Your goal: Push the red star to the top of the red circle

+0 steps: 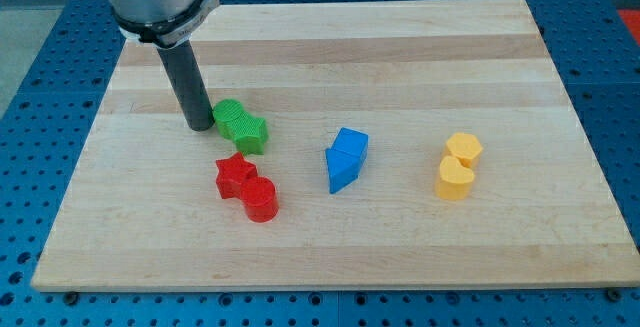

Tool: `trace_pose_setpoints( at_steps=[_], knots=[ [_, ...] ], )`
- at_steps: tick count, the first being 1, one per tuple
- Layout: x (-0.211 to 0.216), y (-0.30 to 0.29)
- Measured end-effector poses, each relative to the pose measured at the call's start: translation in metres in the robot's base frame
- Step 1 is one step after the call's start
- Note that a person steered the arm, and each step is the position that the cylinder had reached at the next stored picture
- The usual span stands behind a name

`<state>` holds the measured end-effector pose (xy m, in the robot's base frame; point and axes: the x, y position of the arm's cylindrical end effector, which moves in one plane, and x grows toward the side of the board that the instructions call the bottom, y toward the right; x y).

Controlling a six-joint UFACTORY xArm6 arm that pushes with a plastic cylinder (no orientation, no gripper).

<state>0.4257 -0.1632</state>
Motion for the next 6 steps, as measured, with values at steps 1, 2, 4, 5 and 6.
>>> trace_pose_setpoints(
  at_steps=[1, 2, 4, 5, 6],
  knots=[
    [0.049, -0.001],
    [0.055, -0.001],
    [0.099, -0.001],
    [0.087, 0.048],
    [0.085, 0.054]
  ],
)
